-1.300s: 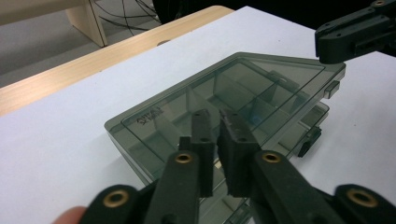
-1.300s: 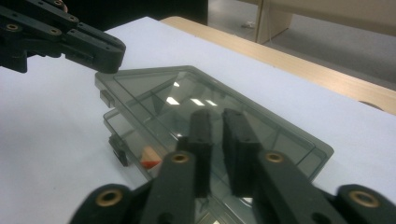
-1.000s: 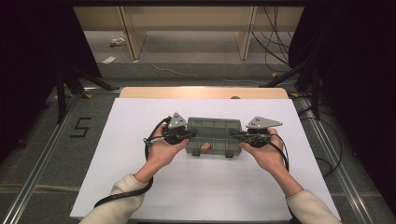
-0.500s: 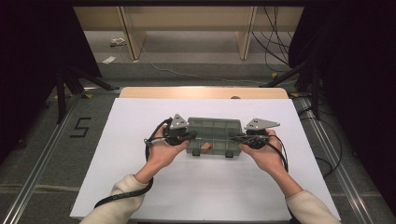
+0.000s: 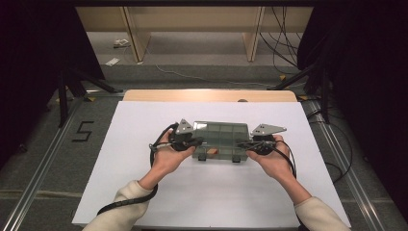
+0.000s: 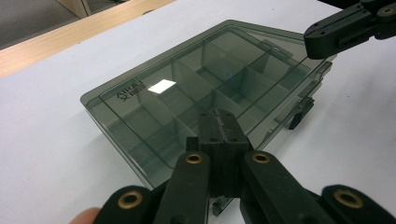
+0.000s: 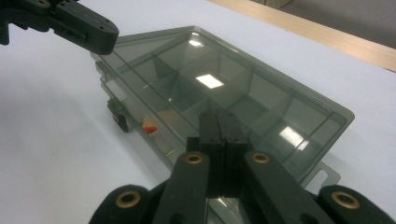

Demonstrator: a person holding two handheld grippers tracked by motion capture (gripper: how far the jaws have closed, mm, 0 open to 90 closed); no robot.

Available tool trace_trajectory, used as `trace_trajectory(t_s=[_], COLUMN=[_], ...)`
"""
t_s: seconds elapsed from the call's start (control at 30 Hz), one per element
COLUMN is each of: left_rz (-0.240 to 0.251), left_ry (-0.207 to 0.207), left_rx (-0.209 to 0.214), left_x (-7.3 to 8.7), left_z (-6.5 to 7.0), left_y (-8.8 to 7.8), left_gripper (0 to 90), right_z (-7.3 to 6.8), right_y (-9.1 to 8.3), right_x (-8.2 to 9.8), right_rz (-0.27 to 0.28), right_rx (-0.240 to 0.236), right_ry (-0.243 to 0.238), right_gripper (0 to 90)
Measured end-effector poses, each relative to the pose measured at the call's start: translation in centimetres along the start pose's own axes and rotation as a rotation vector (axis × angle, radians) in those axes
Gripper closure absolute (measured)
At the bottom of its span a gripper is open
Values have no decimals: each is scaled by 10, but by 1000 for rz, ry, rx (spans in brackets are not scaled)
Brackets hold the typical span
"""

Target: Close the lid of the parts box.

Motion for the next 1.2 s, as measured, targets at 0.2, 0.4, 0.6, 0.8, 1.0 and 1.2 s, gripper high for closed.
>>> trace_trajectory(t_s=[0.2, 0.4, 0.6, 0.8, 1.0, 1.2], left_rz=[-14, -23, -39, -59, -71, -68], left_ry=[0, -15, -15, -4, -5, -9], left_rx=[9, 24, 26, 25, 28, 28], left_x=[3, 5, 9, 13, 16, 17], left_z=[1, 2, 3, 3, 3, 3], left_y=[2, 4, 7, 10, 14, 16], left_gripper=[897, 897, 897, 897, 897, 897], right_z=[0, 1, 1, 0, 0, 0], right_y=[1, 2, 4, 6, 9, 9], right_x=[2, 6, 11, 14, 16, 18], right_rz=[-10, -29, -50, -68, -76, -81], right_rx=[0, -3, -4, -8, -10, -11], right_ry=[1, 3, 6, 6, 5, 12], right_gripper=[900, 900, 900, 900, 900, 900])
Point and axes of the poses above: each handheld gripper's, and its own axes: y roughly forward along the jaws, x roughly out of its underside, z roughly to its right, the point moved 5 cm from there along y, roughly forward along the jaws, and after that the axes turned 6 degrees about y, right-handed, at the moved point
